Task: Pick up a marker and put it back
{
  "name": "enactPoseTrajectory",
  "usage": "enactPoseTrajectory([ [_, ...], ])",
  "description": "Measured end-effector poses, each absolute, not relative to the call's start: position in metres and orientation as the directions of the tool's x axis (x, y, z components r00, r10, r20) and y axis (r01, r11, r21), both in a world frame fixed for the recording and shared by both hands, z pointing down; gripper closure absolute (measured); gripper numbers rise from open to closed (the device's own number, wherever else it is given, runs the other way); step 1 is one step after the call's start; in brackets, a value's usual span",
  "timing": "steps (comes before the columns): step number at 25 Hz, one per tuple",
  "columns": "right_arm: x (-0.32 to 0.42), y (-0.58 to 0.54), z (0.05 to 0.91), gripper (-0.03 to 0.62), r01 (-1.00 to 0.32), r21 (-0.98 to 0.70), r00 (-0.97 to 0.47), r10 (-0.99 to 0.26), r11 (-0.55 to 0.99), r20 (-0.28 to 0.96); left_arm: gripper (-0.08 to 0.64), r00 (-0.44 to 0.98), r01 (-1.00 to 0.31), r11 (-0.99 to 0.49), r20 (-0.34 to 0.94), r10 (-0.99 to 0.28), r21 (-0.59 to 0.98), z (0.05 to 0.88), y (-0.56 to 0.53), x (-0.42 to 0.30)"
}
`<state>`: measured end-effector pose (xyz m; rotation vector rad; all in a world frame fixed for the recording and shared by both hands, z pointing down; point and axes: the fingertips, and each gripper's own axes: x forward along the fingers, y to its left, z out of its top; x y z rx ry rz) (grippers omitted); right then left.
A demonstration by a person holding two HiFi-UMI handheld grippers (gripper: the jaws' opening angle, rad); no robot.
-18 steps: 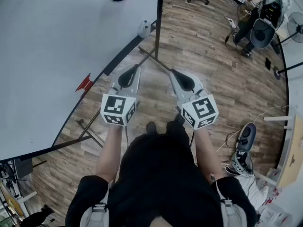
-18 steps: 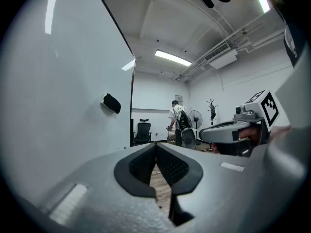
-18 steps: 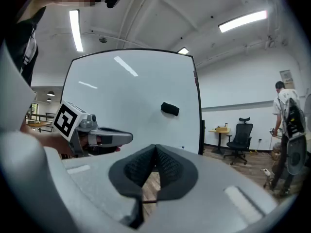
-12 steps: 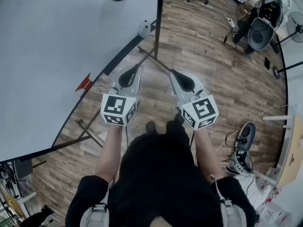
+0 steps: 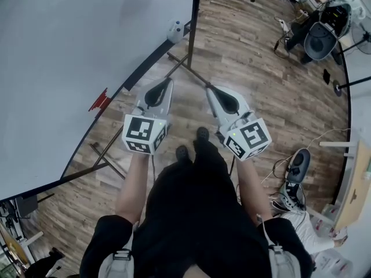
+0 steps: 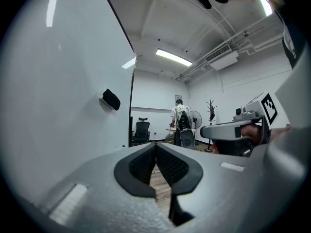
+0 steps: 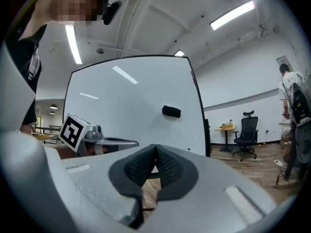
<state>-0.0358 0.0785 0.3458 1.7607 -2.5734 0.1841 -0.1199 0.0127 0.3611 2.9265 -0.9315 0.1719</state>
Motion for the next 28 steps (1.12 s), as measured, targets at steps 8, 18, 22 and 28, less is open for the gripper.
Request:
enactPoseTrajectory([
  [8,-0.014,0.043,0.358,0.591,-0.922,-0.091,-0.385,-0.917,0.377,0.103,0.549,0.791,-0.604,-0.796,0.147,-0.594,0.037,0.369,-0.013,-0.102],
  [18,0.015,-0.027,0.344,0.591,-0.89,-0.002,-0.454,-0.887,0.456,0.087,0.549,0.749,-0.654,-0.756,0.141,-0.647,0.0,0.351,-0.06,-0.066],
  [22,0.027,-0.049,0.348,0.591,-0.878,0.001,-0.477,-0.873,0.48,0.1,0.549,0.721,-0.683,-0.731,0.151,-0.676,-0.008,0.35,-0.072,-0.054],
  [28,0.047,-0.073,0.363,0.589,-0.851,-0.012,-0.522,-0.843,0.525,0.131,0.549,0.678,-0.724,-0.69,0.165,-0.716,-0.019,0.354,-0.083,-0.034],
])
